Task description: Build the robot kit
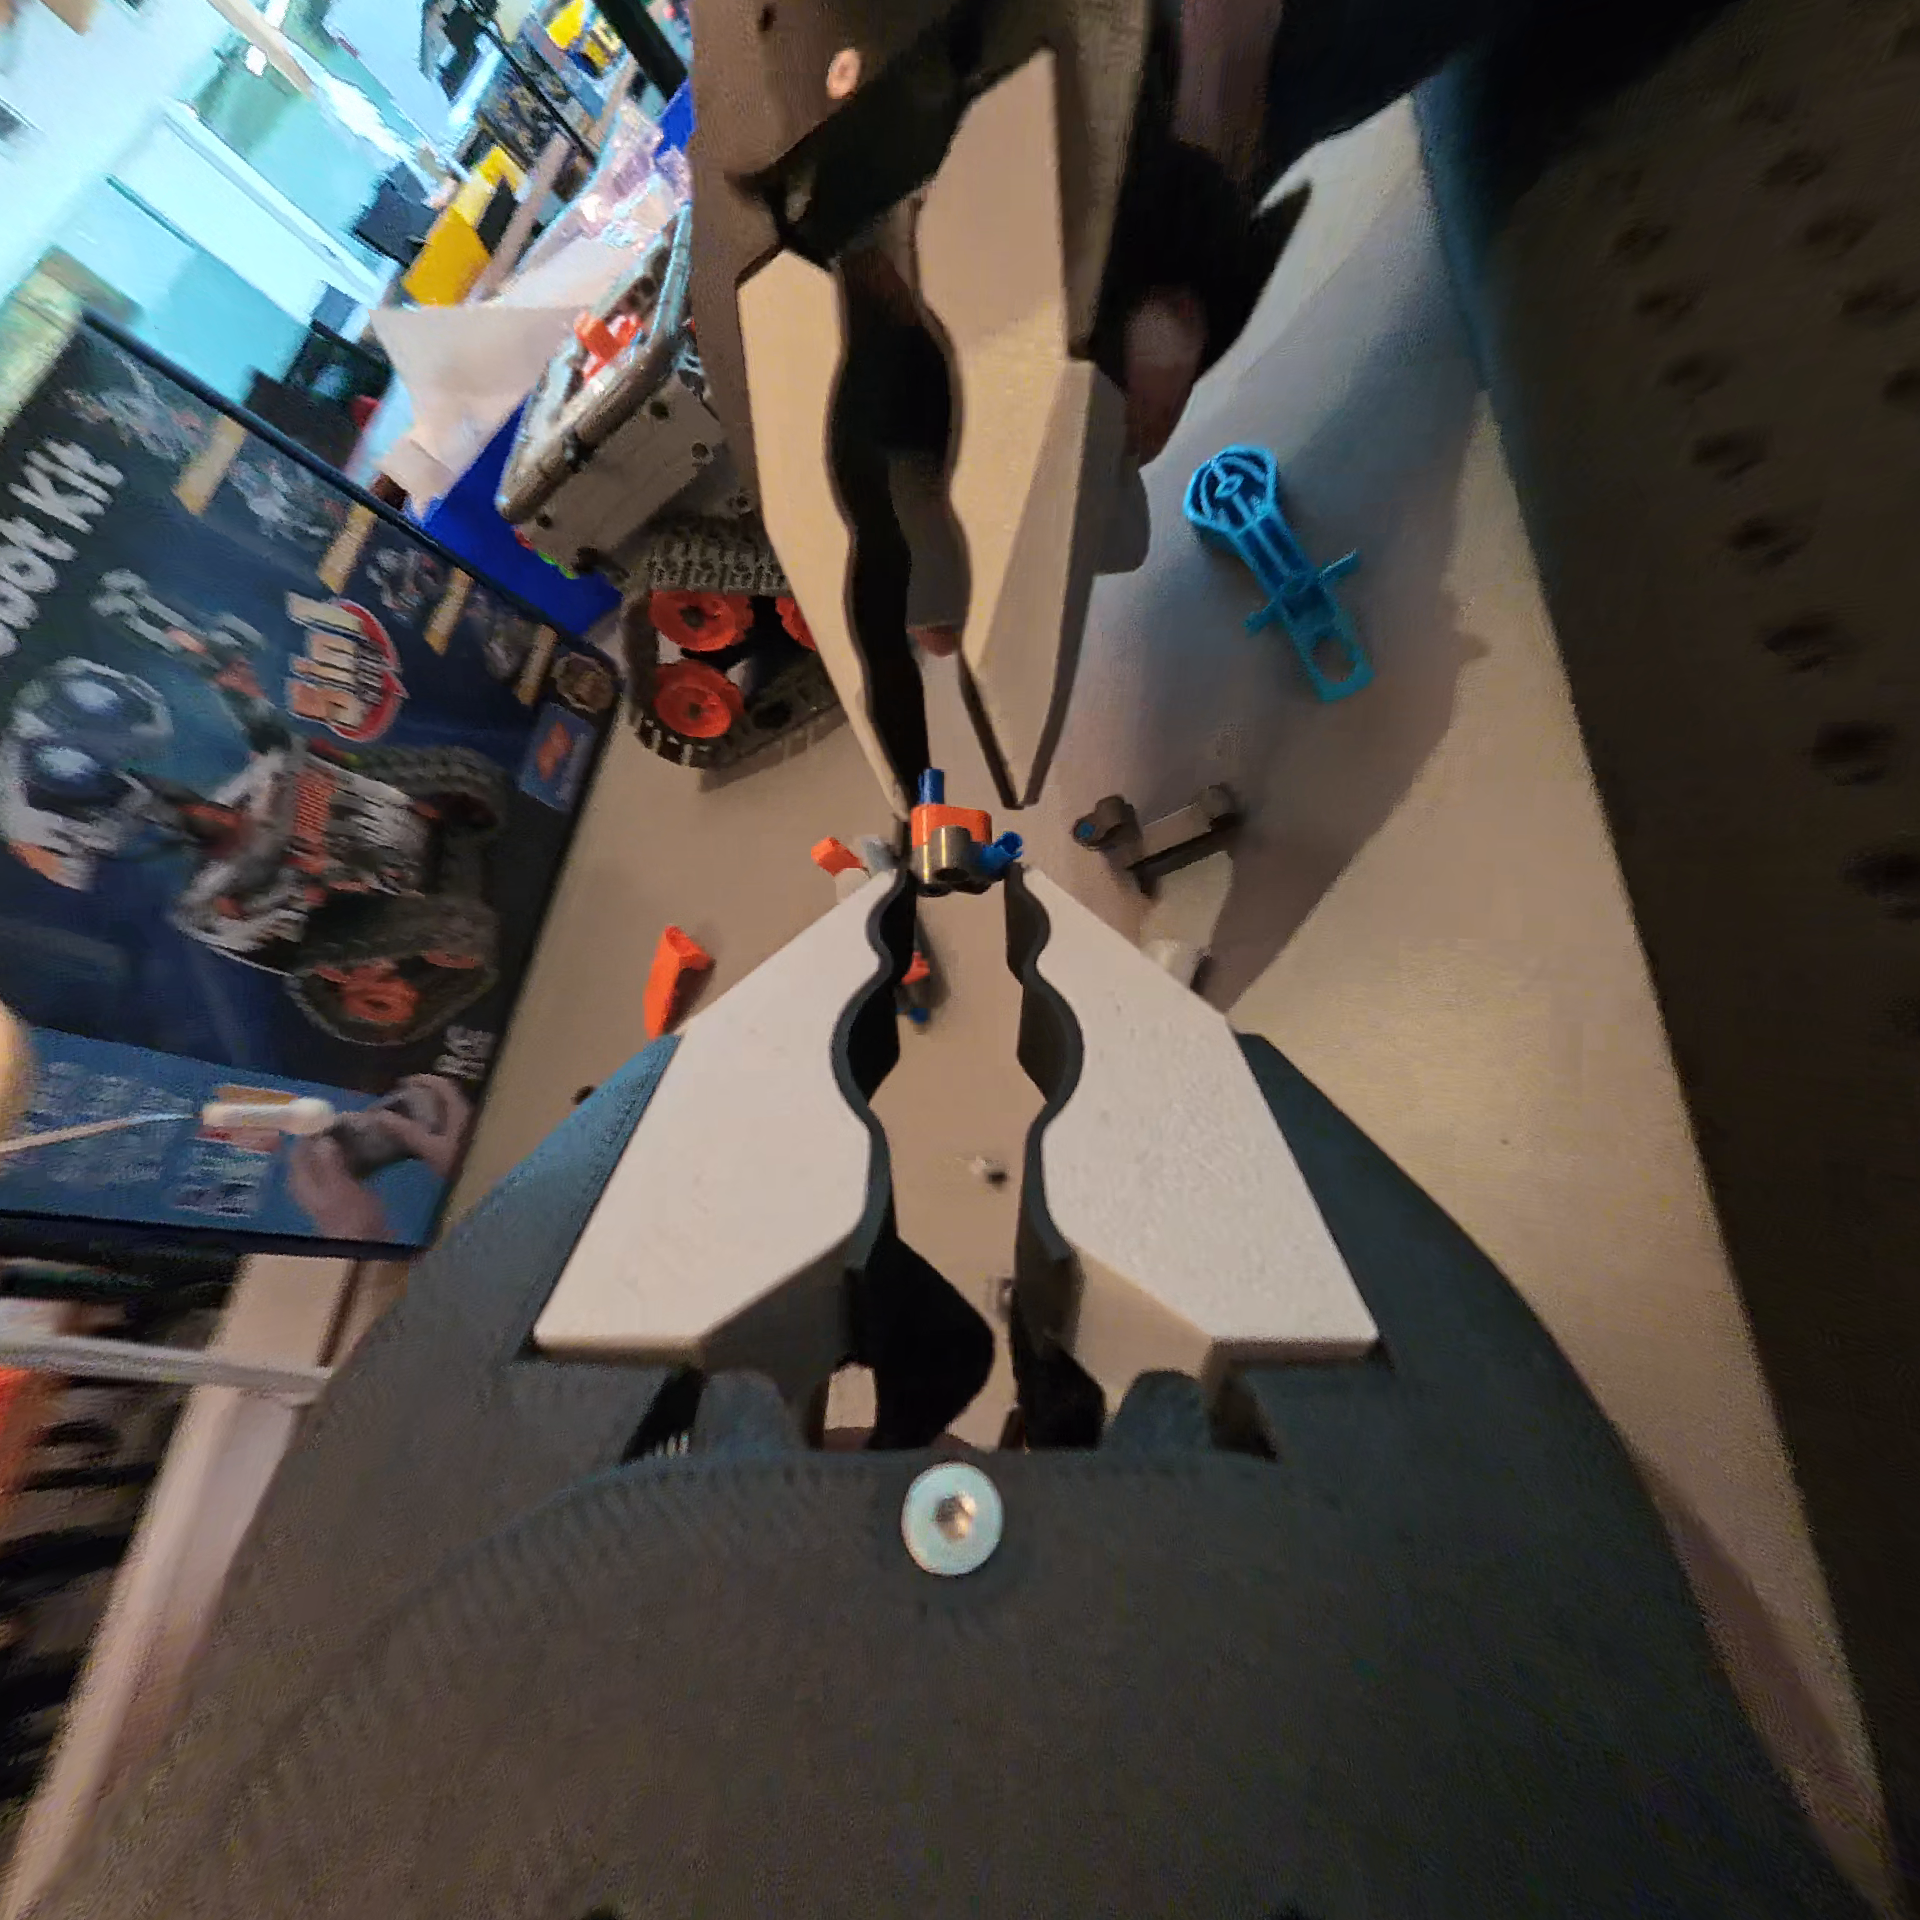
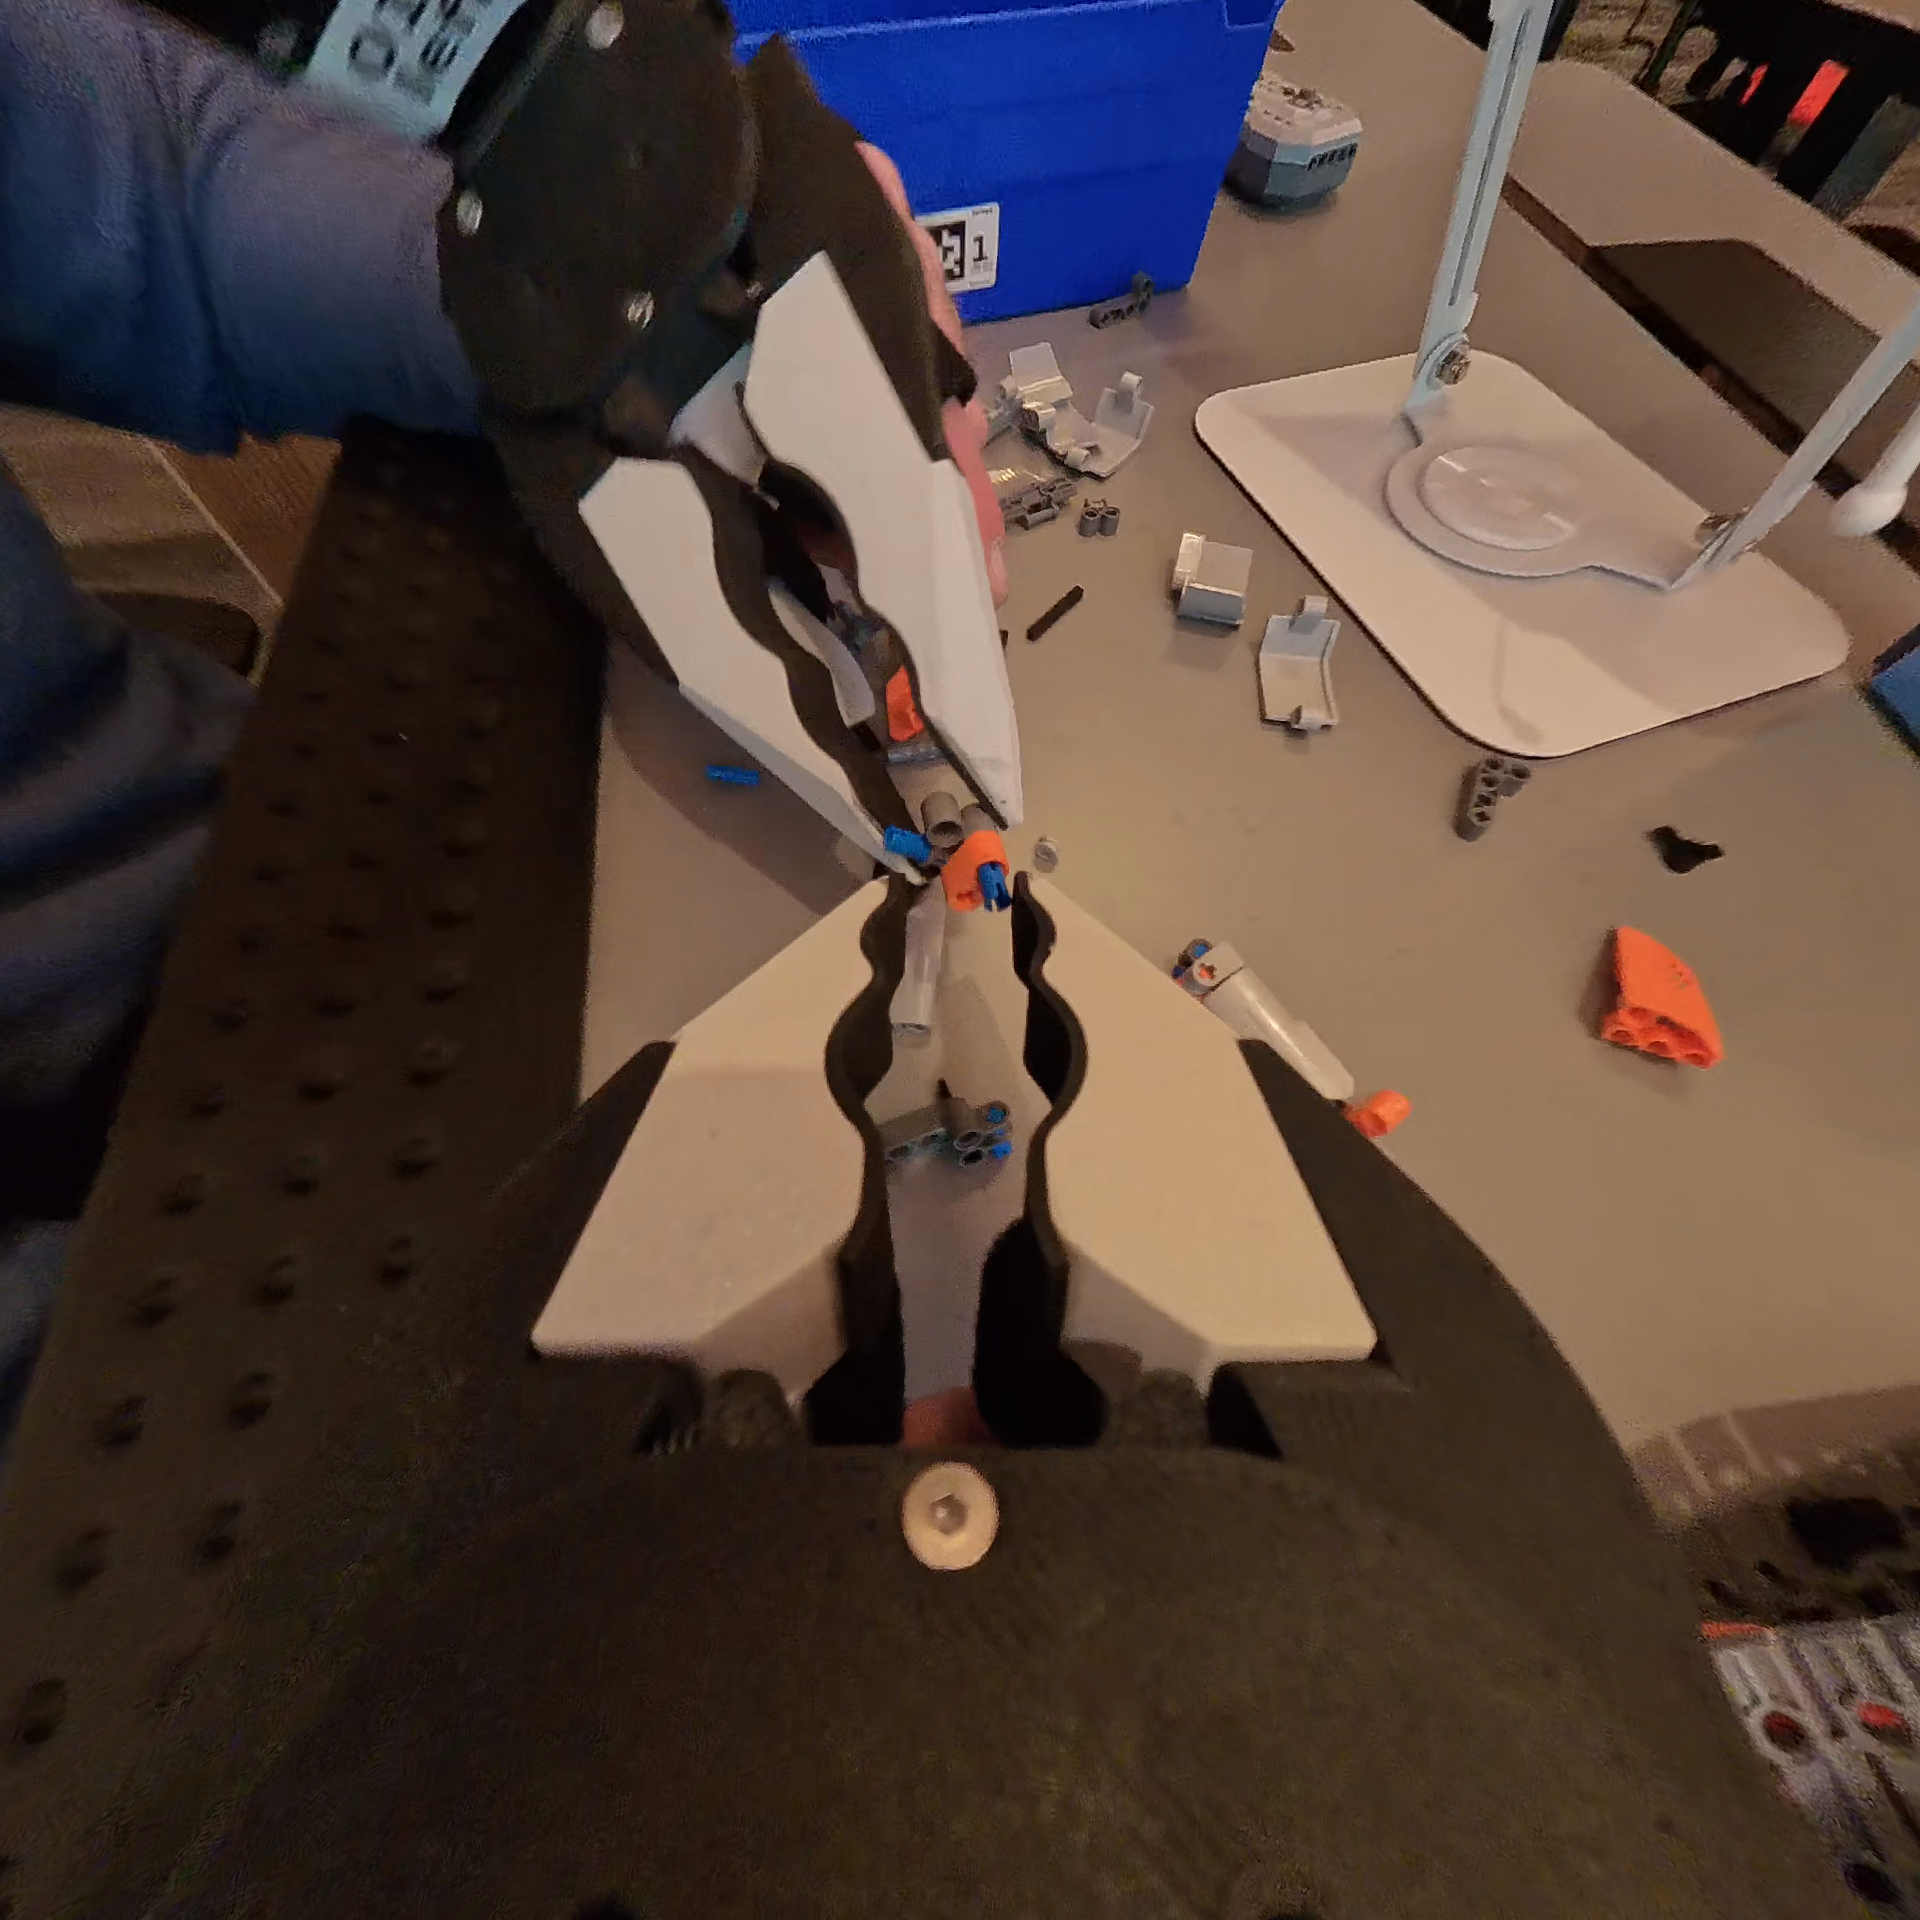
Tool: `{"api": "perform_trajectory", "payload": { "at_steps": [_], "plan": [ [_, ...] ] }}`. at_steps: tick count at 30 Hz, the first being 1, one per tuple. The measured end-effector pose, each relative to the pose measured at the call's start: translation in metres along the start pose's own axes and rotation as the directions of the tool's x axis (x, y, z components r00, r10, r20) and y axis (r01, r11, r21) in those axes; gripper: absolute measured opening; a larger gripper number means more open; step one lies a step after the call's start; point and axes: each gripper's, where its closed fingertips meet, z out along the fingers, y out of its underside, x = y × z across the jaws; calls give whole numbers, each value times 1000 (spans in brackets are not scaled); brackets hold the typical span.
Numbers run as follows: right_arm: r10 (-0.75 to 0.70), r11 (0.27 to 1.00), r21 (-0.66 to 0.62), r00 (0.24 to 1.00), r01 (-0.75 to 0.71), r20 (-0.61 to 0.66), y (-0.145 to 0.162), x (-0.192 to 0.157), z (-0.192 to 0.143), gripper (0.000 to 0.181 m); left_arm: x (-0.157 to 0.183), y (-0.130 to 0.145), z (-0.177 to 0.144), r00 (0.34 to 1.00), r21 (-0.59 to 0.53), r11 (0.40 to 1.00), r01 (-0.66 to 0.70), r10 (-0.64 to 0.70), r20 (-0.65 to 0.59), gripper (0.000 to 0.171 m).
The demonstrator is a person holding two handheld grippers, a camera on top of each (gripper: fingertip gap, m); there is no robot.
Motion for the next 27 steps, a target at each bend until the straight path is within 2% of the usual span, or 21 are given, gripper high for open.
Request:
{"api": "perform_trajectory", "payload": {
  "at_steps": [5, 10, 15, 21, 27],
  "plan": [
    [28, 999, 20, 999, -28, 40, 0, -1, 0, 11, 2, -5, 3, 989, -29, 990, -135, 137, 58, 15],
    [-50, 998, 41, 999, 49, 18, -6, 4, -5, 6, -6, -2, 2, 992, -32, 995, -98, 100, 73, 15],
    [-144, 989, -1, 987, 145, 76, -2, 1, -3, 5, -10, -6, -6, 1000, 34, 999, 5, -6, 22, 19],
    [-129, 992, 43, 971, 122, 202, -5, -12, -4, 5, 5, -12, -5, 993, 41, 992, -117, 117, -7, 22],
    [-129, 991, 61, 951, 117, 280, -8, -22, -5, 6, 15, -19, -3, 989, 56, 987, -148, 149, -21, 21]
  ]
}}
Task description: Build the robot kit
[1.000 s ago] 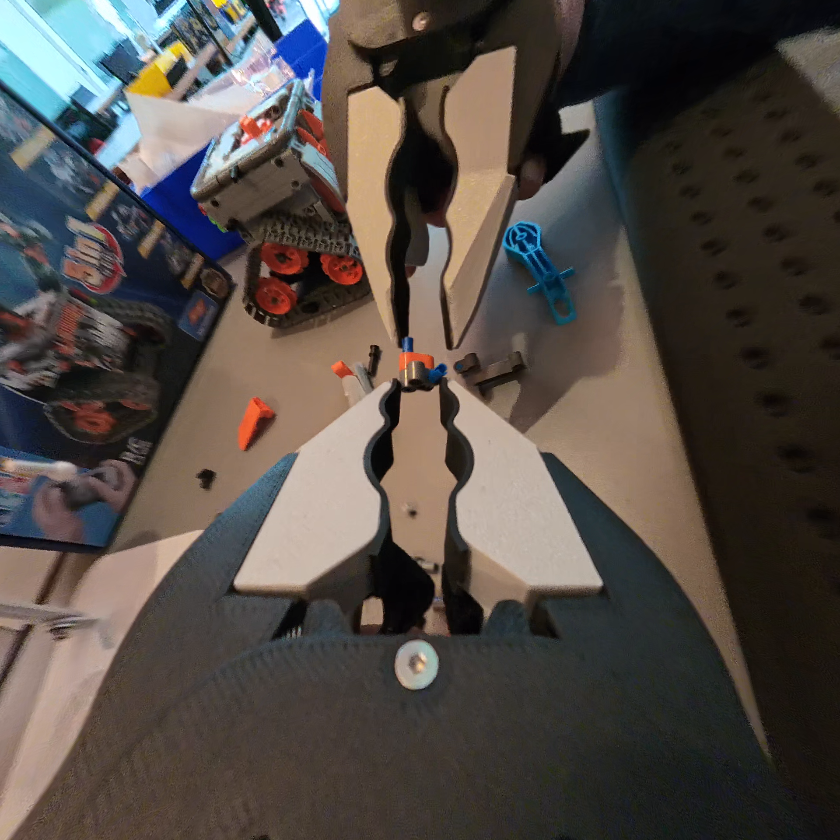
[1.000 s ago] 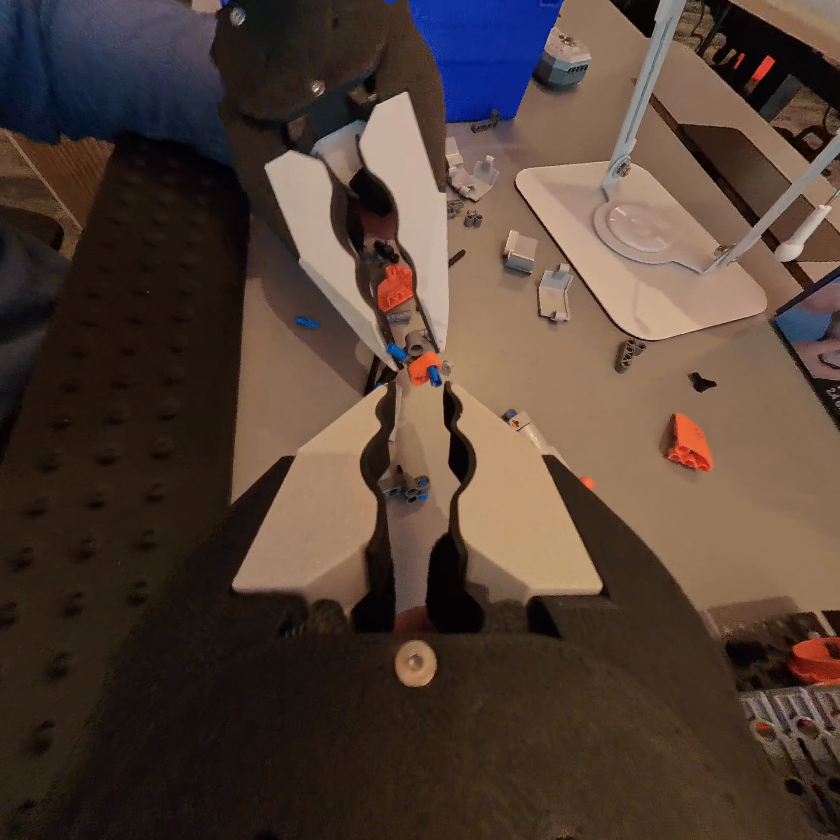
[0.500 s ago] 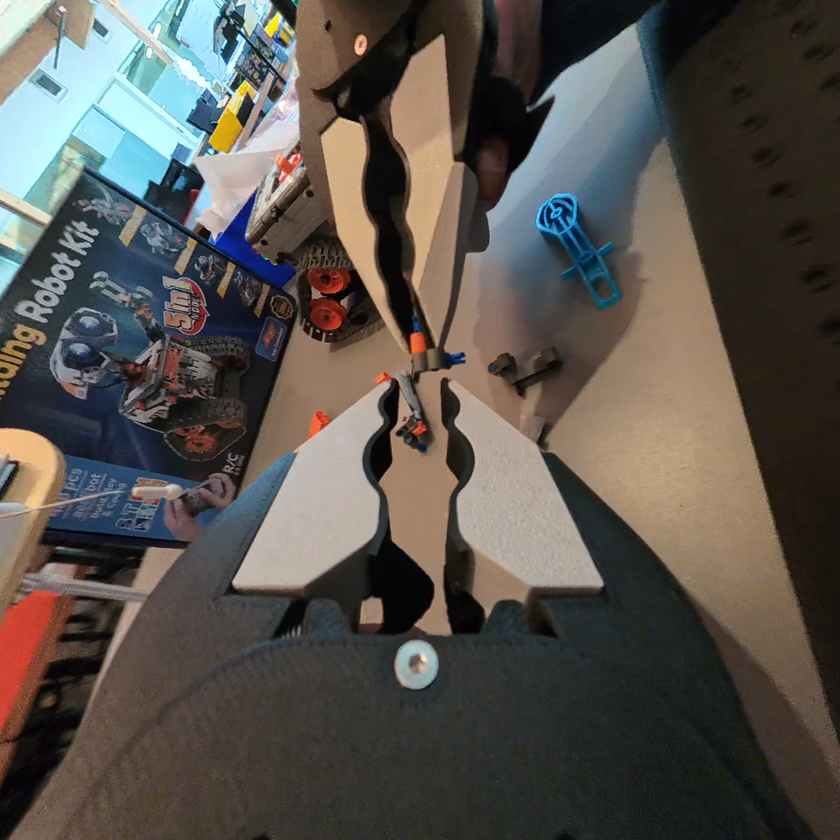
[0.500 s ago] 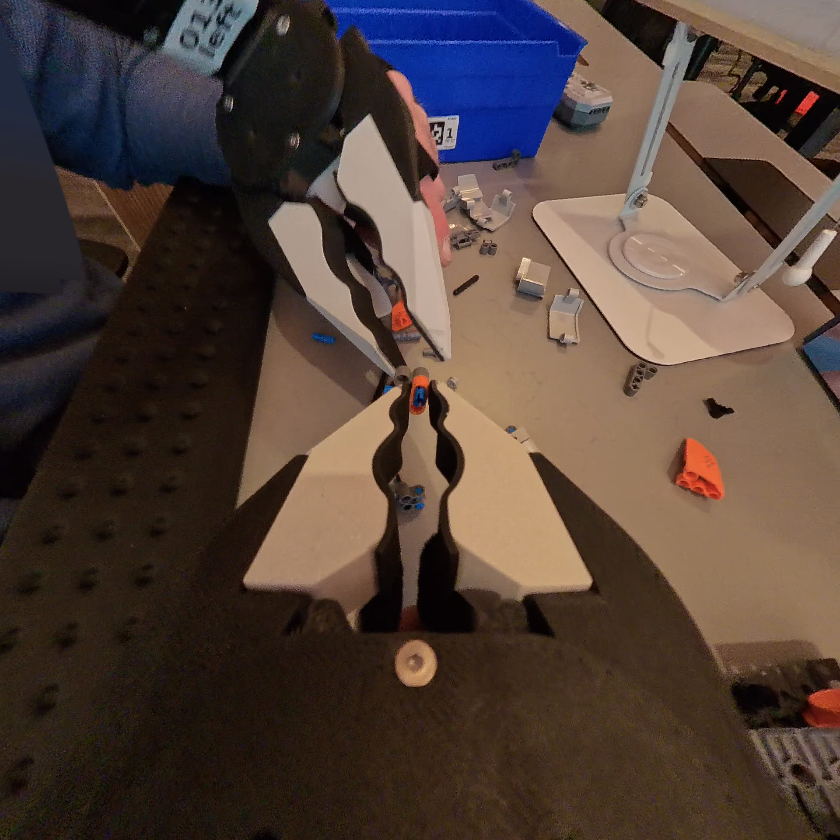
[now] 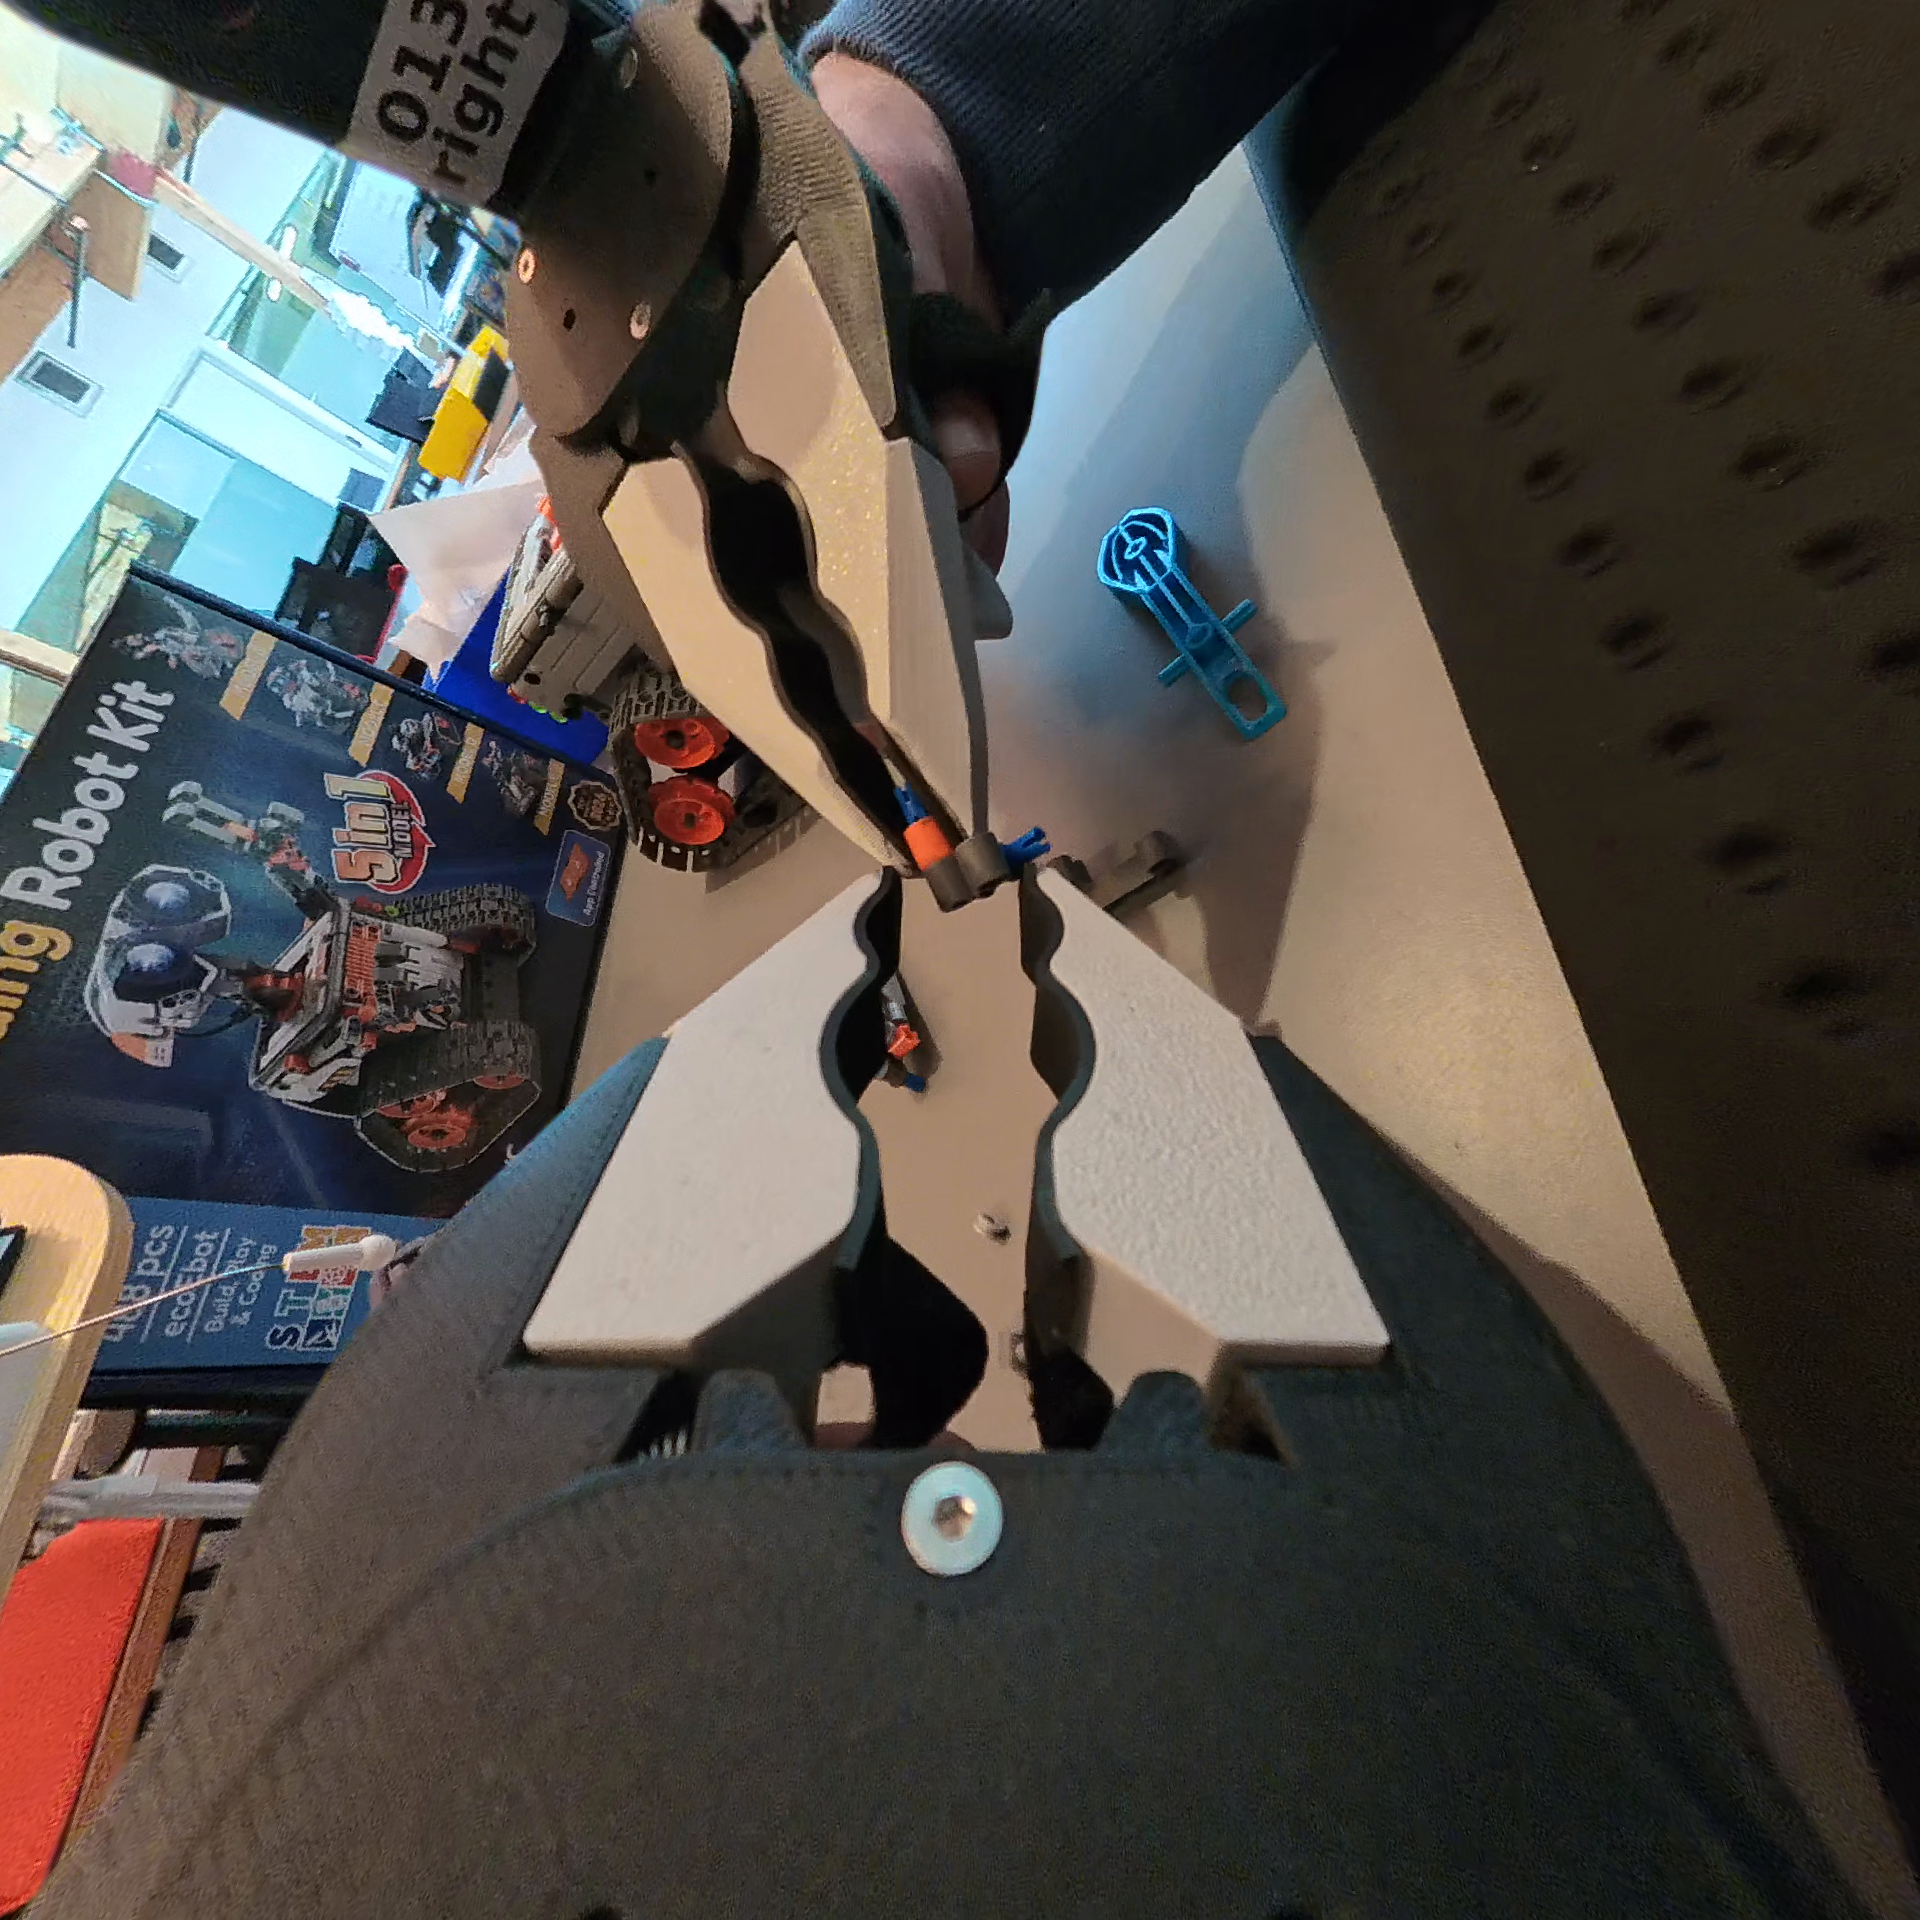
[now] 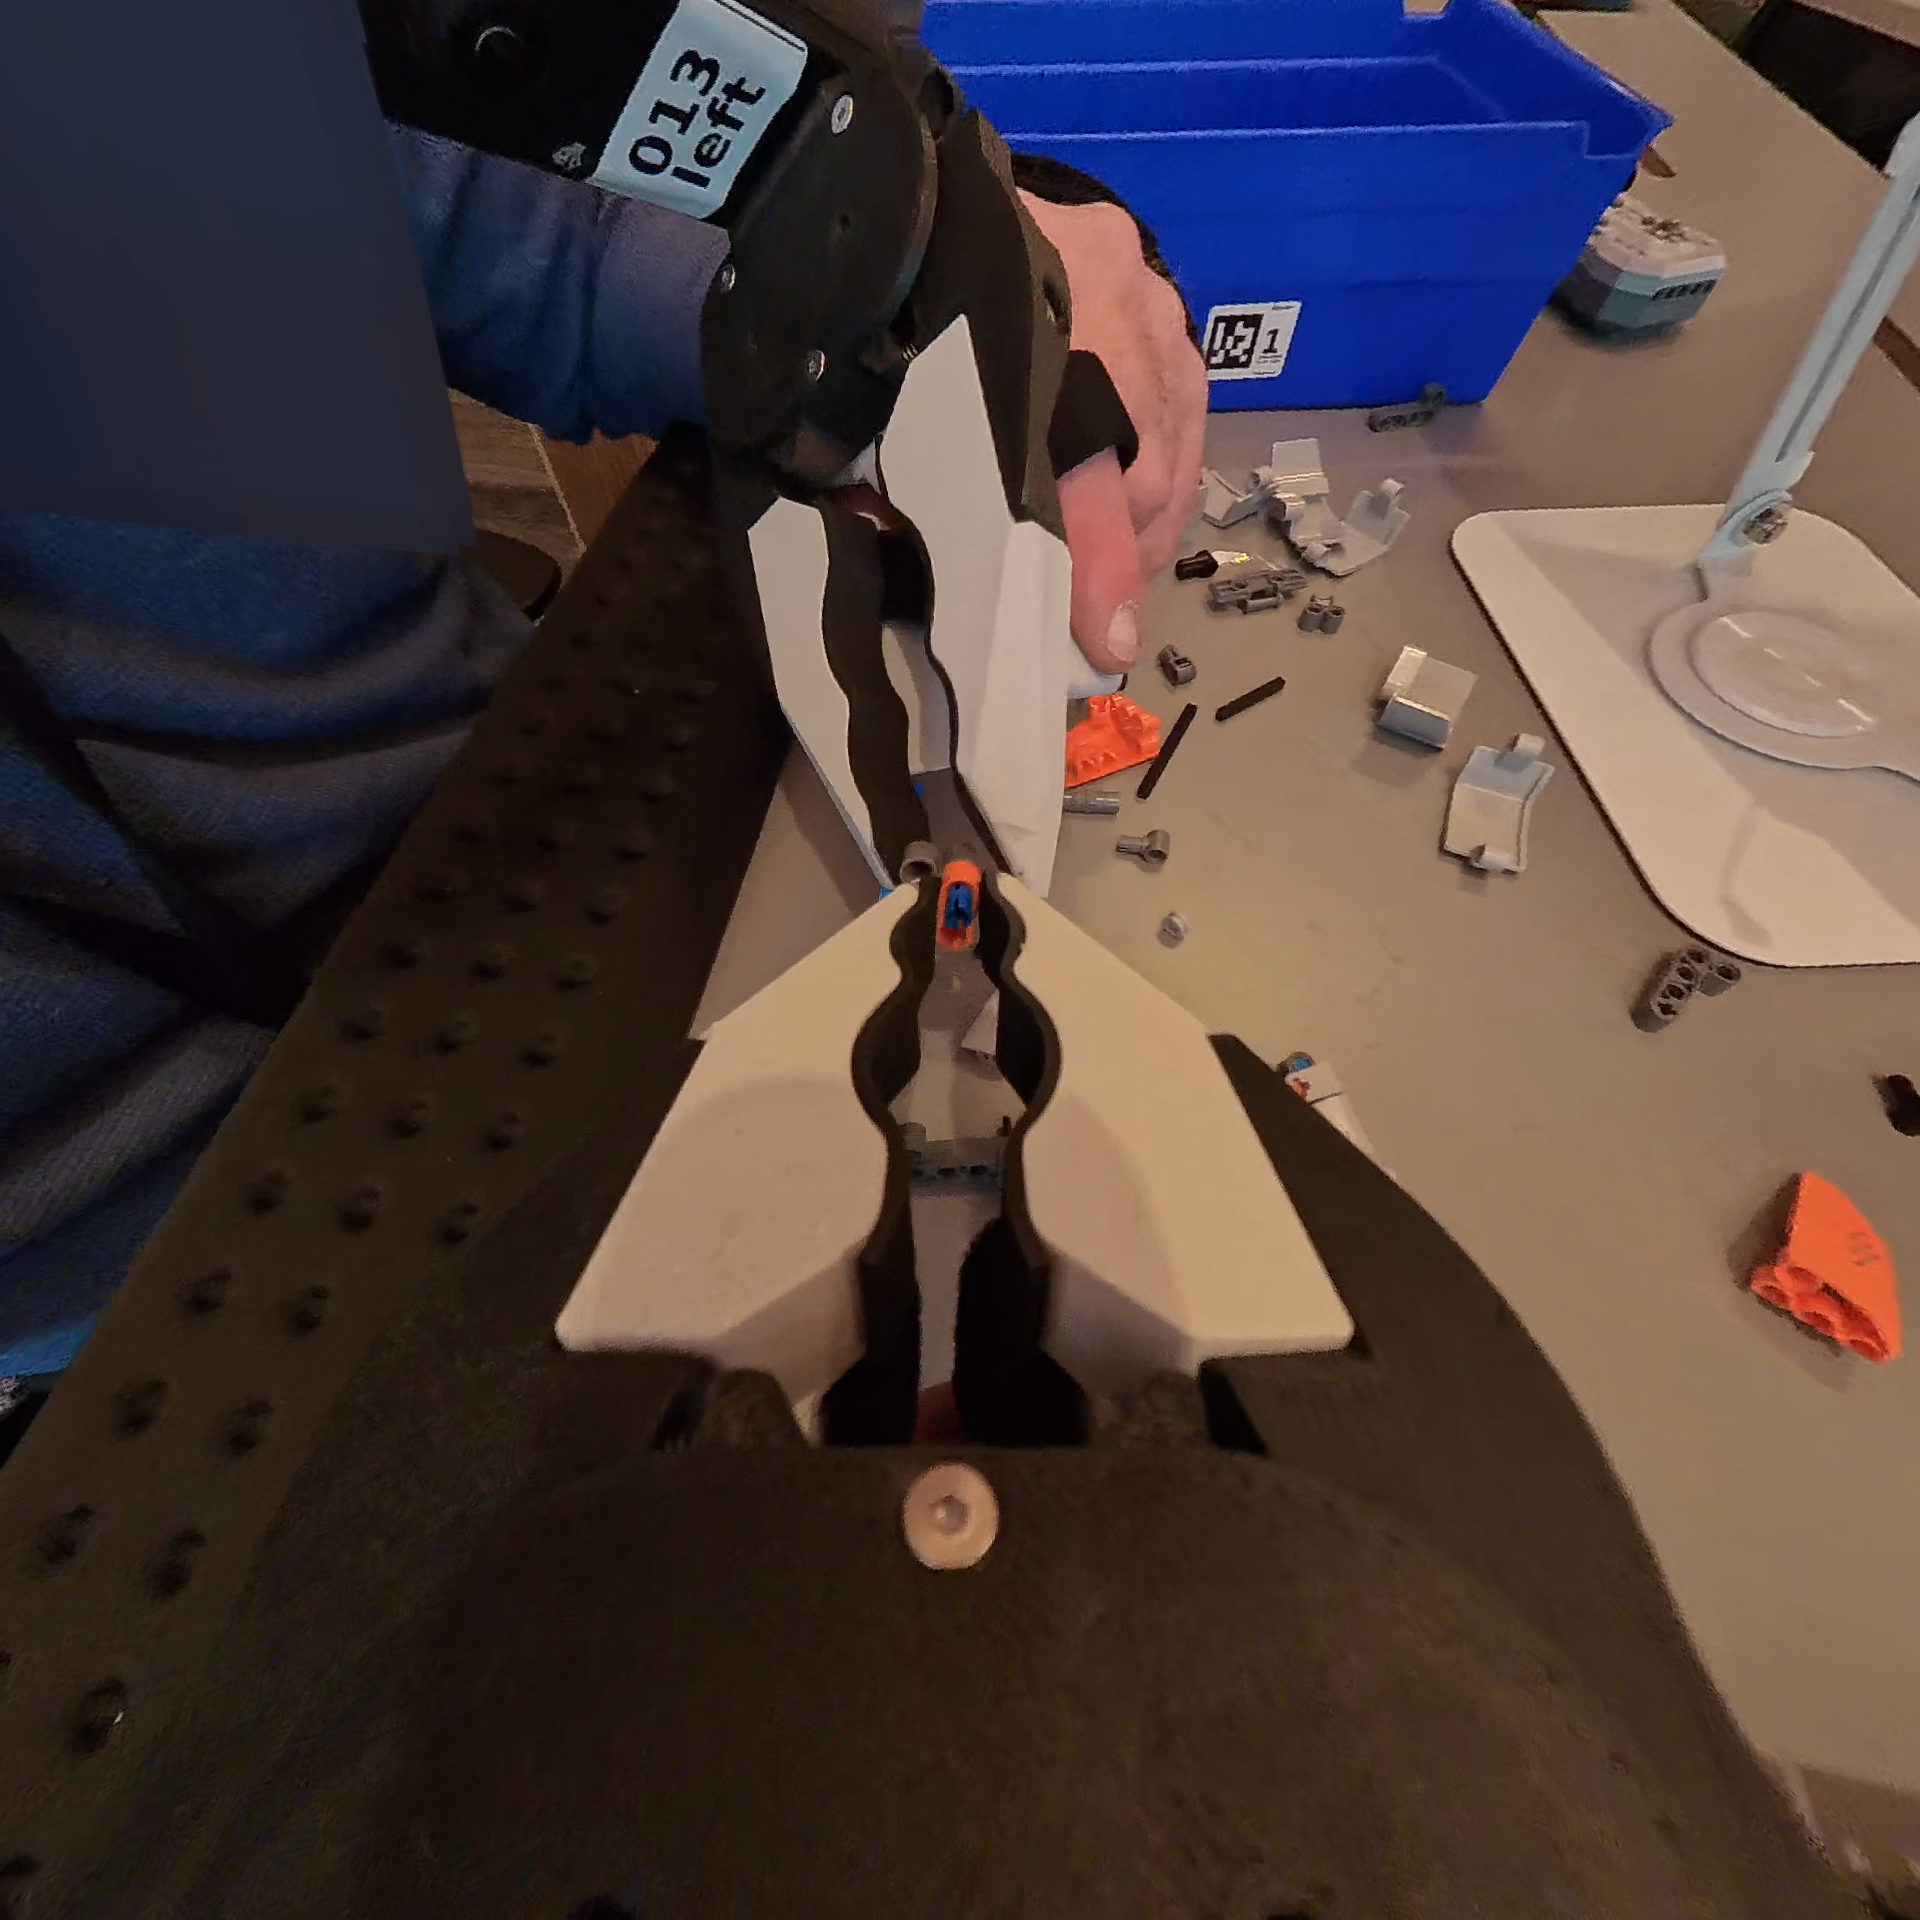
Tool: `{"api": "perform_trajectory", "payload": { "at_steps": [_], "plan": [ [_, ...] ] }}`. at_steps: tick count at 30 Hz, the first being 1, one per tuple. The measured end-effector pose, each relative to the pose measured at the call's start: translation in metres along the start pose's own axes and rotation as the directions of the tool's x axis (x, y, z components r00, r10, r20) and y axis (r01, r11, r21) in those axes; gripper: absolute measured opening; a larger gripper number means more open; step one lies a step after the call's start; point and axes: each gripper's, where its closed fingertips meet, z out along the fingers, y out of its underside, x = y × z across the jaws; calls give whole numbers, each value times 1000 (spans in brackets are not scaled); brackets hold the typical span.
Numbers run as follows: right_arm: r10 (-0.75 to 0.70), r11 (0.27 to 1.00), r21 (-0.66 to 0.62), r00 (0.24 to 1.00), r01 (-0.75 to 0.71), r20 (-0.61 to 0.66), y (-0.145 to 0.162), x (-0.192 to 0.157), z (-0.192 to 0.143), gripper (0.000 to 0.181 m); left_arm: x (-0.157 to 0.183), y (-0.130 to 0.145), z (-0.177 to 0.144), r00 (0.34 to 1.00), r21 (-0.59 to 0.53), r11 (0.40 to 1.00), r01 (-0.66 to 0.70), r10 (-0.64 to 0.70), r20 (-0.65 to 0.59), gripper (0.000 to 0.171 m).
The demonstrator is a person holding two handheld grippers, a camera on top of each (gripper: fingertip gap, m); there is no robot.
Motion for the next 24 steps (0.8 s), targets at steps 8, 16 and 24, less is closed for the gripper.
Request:
{"api": "perform_trajectory", "payload": {
  "at_steps": [8, 16, 24],
  "plan": [
    [43, 997, 65, 994, -36, -105, -12, 17, -6, 5, -19, 4, -1, 991, -30, 996, 81, -77, 107, 14],
    [3, 1000, -9, 955, -6, -297, -9, 33, -14, 17, -39, 13, -4, 964, -49, 979, 197, -185, 190, 14],
    [-33, 999, 6, 912, 39, -410, -22, 33, -12, 8, -47, 13, -4, 942, -50, 964, 263, -245, 229, 14]
  ]
}}
